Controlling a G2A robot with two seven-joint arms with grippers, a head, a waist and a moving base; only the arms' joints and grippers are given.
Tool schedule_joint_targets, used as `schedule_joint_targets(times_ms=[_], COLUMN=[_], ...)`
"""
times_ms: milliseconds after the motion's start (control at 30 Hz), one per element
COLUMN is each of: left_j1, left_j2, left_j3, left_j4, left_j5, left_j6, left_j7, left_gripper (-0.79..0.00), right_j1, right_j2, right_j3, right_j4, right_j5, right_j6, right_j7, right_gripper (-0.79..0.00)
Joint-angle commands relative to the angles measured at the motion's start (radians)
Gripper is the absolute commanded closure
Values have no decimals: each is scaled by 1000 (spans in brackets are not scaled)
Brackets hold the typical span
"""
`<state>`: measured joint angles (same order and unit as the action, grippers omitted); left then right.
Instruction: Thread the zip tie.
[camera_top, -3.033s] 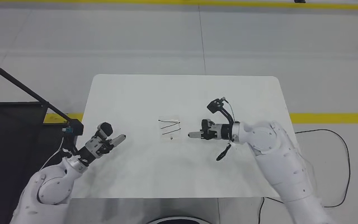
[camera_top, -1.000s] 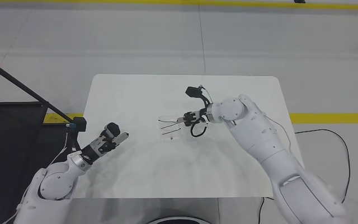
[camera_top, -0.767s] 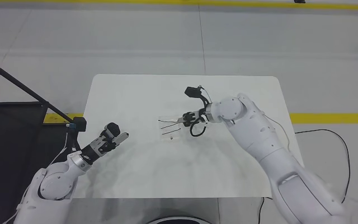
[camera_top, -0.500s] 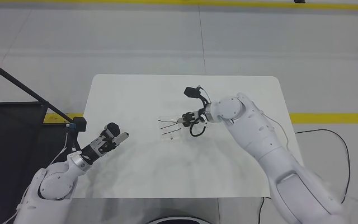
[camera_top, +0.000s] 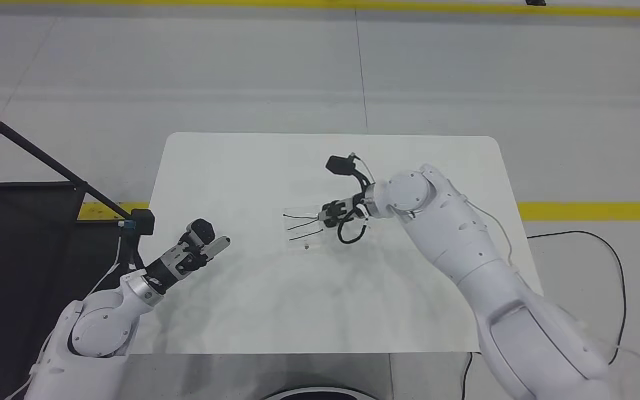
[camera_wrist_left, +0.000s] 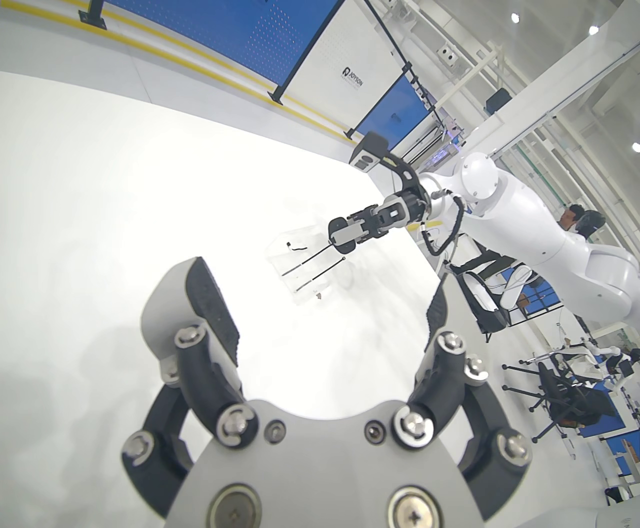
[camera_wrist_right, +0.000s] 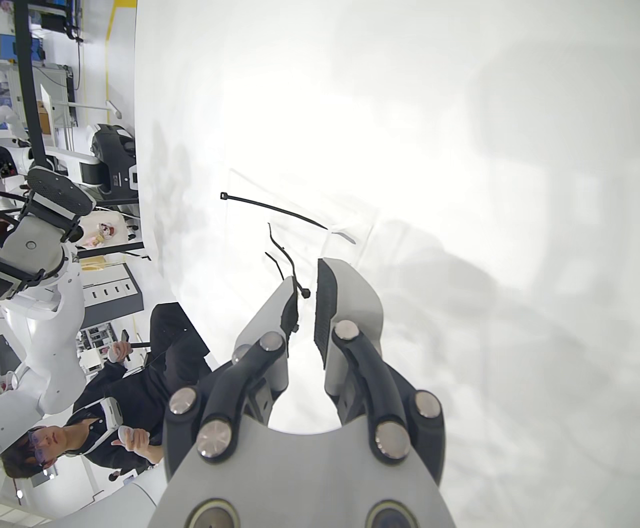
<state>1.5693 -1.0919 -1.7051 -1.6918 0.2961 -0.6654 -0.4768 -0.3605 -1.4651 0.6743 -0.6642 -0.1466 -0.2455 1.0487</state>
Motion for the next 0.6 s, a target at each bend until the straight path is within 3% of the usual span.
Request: schedule_joint_targets(times_ms=[0,233,567], left_j1=[0,0,0], left_j2=[0,0,0], left_j3=[0,0,0], left_j4=[0,0,0], left_j5=[0,0,0], left_j6=[0,0,0], left_j7=[0,0,0], left_gripper=[-785,-785,-785], right_j1=[1,4,6], right_j2=[-2,-9,-15], right_j3=[0,1,11], right_j4=[4,14,24], right_j5=[-1,-4,-4], right_j6=[-3,-10,-17], right_j7=[3,10,11], right_gripper=[-132,-123,-31])
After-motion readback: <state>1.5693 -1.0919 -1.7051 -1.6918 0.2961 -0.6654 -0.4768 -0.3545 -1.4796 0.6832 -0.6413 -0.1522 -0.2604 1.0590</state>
